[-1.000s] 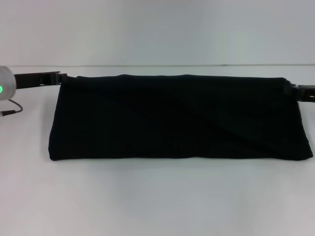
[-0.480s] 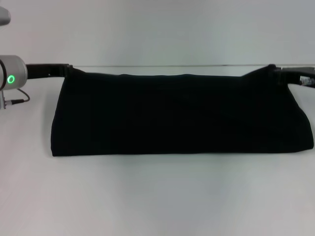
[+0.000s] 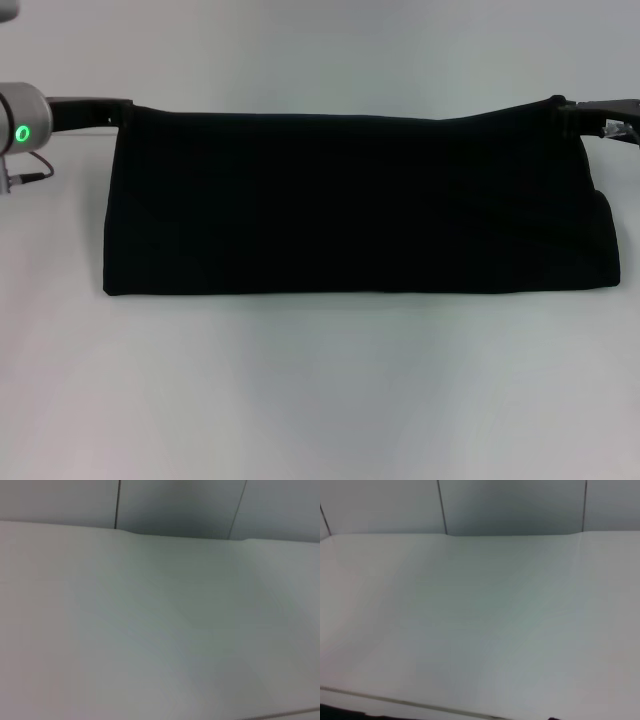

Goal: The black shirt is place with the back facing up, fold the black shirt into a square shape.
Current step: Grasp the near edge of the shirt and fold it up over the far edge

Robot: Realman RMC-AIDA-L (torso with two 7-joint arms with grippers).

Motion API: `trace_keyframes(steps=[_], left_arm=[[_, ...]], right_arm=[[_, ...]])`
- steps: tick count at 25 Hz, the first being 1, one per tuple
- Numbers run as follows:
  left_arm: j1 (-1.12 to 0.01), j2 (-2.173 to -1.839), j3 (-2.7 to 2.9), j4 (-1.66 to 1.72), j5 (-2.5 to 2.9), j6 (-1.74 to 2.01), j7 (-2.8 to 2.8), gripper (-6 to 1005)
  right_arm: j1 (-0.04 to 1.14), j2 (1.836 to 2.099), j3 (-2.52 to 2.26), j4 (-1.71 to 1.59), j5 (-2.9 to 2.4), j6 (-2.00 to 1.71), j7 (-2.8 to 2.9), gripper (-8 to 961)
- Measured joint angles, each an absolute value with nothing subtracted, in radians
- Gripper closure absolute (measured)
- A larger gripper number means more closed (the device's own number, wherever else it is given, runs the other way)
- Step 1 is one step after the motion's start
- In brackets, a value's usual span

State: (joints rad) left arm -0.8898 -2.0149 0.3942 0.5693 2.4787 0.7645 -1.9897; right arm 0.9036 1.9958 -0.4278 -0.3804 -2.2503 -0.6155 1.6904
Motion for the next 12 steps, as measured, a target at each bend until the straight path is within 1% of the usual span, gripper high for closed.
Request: trace_keyframes(steps=[1,4,7,12], left_arm=[[-0.890,-2.015,0.394,0.569,2.479,0.764,-1.990,965],[-0.890,-2.033,0.427,0.565,2.478,0.722,-1.989,959],[-0.888,-2.040,0.448,0.564,2.478,0.694,-1.987,954],[-0.886,-2.047,0.475,0.564,2.478,0.662,-1.987,945]], right_arm=[[0.907,1.996,-0.429,-0.375,-2.250,-0.605,1.690,807],[0.910,2.001,-0.430,-0.372,-2.250,-0.578,1.690,803],[0.912,2.006,-0.431,-0.361,-2.250,-0.546,1.690,799],[0.915,2.007,-0.431,-0.345,-2.250,-0.519,1.693,792]])
